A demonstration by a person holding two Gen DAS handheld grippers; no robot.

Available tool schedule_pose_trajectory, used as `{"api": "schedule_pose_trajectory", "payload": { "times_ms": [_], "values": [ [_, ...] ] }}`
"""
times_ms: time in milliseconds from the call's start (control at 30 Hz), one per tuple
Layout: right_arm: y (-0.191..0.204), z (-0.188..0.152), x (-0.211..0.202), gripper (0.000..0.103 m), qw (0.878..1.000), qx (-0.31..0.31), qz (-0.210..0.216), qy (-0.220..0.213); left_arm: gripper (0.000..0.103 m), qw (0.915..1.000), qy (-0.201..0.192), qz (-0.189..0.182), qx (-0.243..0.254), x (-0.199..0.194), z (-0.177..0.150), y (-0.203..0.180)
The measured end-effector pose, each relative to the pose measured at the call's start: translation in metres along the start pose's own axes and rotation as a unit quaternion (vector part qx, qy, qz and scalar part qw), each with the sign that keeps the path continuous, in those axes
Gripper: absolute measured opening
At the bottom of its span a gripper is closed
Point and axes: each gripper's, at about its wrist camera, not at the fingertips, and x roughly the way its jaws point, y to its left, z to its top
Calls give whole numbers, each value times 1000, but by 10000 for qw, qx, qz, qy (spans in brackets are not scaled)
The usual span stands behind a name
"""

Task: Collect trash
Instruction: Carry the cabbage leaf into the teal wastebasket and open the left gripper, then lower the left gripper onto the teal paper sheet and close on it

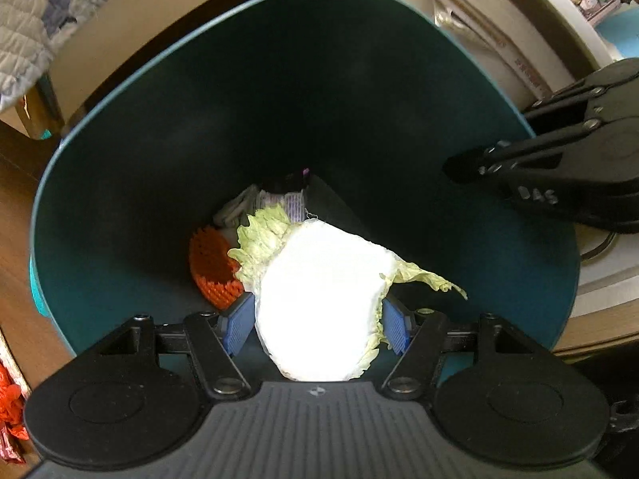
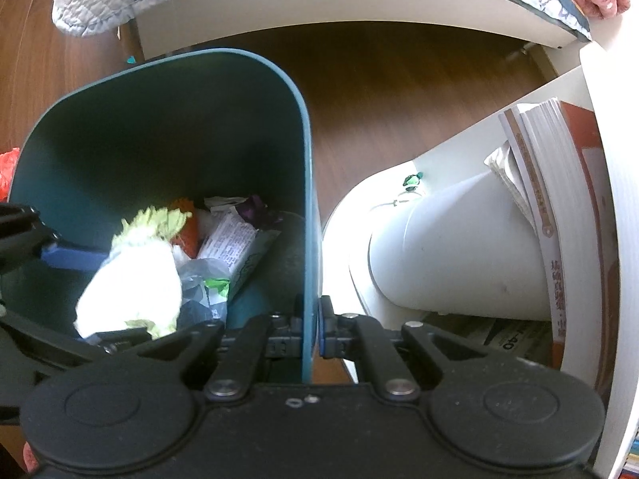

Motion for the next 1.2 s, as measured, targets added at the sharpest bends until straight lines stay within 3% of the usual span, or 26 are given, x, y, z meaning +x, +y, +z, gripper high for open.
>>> {"api": "schedule_pose_trajectory", "payload": {
  "times_ms": [233, 533, 667, 733, 833, 967, 1100, 1200],
  "values": [
    [-4, 1, 1, 5, 10000, 13, 56, -7, 73, 9999, -135, -65, 39, -7, -6, 2],
    [-7, 0, -1, 6, 9999, 40, 102, -42, 74, 9989, -421, -170, 107, -41, -19, 8],
    [-8, 0, -1, 6, 9999, 6, 141, -53, 74, 9979, -633, -87, 86, -68, -34, 18],
    [-10, -1, -1, 7, 9998, 10, 193, -38, 82, 9972, -753, 6, 20, -83, -43, 27],
    [-12, -3, -3, 9, 9995, -40, 308, 13, 84, 9956, -881, 321, -88, -100, -54, 44],
    [-12, -7, -6, 12, 9988, -115, 466, 66, 84, 9905, -871, 844, -646, -106, -61, 87],
    [-12, -10, -8, 15, 9982, -150, 576, 89, 84, 9795, -829, 1181, -1409, -94, -57, 140],
    [-13, -9, -7, 15, 9981, -121, 597, 102, 84, 9699, -685, 1218, -1996, -70, -49, 179]
  ]
}}
